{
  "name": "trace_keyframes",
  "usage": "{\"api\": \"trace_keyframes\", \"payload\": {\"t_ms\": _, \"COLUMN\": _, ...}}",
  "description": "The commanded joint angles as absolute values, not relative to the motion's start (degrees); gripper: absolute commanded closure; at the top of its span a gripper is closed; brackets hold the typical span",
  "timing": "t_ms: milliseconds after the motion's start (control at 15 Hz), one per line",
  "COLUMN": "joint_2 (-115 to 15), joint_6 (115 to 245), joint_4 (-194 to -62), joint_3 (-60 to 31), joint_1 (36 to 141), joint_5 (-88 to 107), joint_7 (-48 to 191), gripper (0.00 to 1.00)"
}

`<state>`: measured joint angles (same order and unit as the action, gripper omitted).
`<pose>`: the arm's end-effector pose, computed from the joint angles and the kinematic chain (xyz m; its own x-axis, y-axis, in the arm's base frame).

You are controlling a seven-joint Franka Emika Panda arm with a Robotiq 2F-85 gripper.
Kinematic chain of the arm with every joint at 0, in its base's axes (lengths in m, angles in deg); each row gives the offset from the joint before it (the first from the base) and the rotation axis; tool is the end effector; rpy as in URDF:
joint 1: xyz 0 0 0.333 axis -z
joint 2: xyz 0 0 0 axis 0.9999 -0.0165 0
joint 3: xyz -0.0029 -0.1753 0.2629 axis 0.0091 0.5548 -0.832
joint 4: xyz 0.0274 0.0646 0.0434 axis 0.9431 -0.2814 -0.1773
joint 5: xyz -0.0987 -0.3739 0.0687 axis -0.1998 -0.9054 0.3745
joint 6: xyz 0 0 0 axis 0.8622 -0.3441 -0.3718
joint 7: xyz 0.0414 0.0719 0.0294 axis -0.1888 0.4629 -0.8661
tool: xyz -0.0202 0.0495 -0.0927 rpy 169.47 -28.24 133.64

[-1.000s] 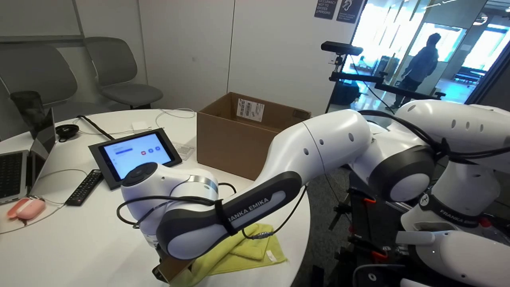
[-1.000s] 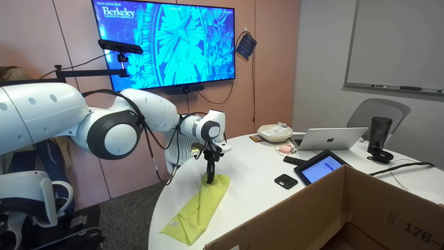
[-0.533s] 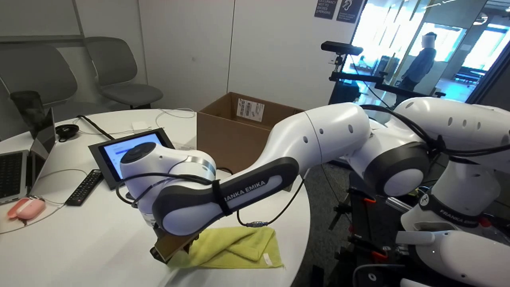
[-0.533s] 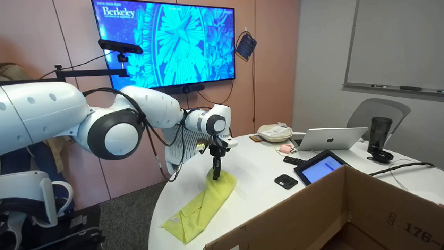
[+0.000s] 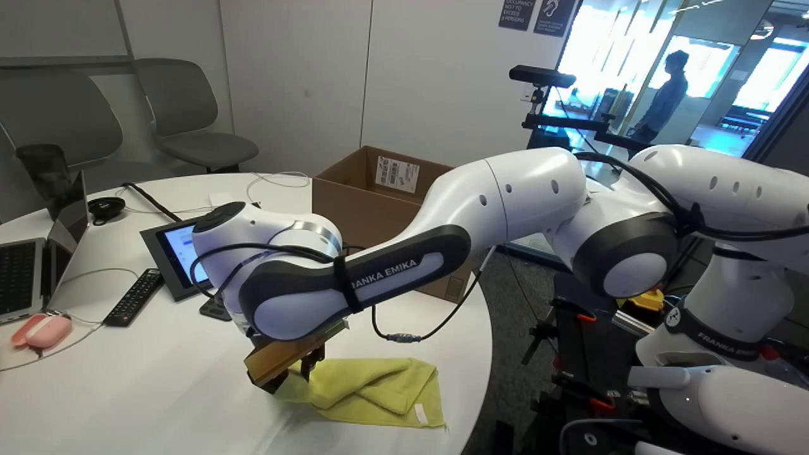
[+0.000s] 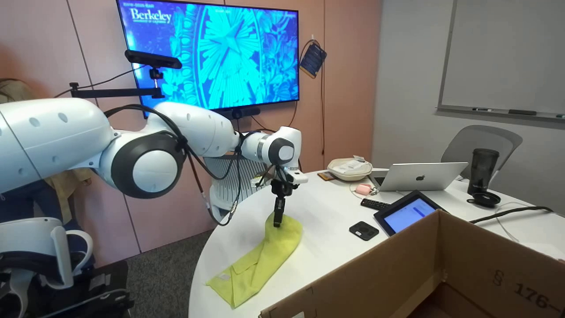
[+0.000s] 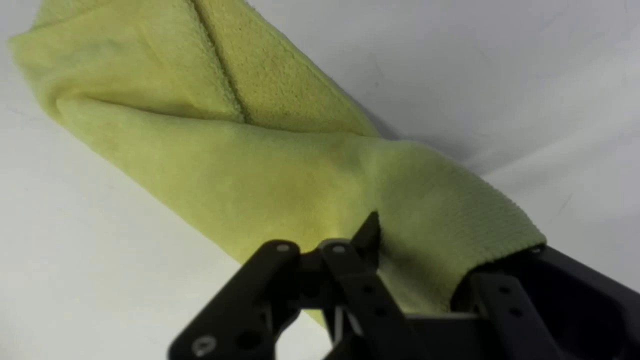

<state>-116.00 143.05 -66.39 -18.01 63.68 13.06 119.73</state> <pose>0.6933 0.3256 0.0906 0.8655 -0.4755 -0.1575 -0.4402 -0.8721 0.2139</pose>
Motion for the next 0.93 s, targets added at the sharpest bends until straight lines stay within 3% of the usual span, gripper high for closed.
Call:
{"api": "trace_keyframes", "payload": {"t_ms": 0, "joint_2": -113.34, "joint_6": 138.49, "joint_4": -68.72, "joint_3": -18.29, "joint_1": 64.14, "joint_5": 14.5, "joint_7": 124.8, "gripper": 0.94}}
{"api": "trace_keyframes", "payload": {"t_ms": 533, "joint_2": -109.56, "joint_6": 132.24, "joint_4": -73.11, "joint_3": -18.95, "joint_1": 64.64, "joint_5": 18.62, "joint_7": 140.29, "gripper": 0.94}}
{"api": "trace_keyframes", "payload": {"t_ms": 867, "joint_2": -105.32, "joint_6": 133.89, "joint_4": -84.4, "joint_3": -18.84, "joint_1": 64.9, "joint_5": 23.25, "joint_7": 151.35, "gripper": 0.94}}
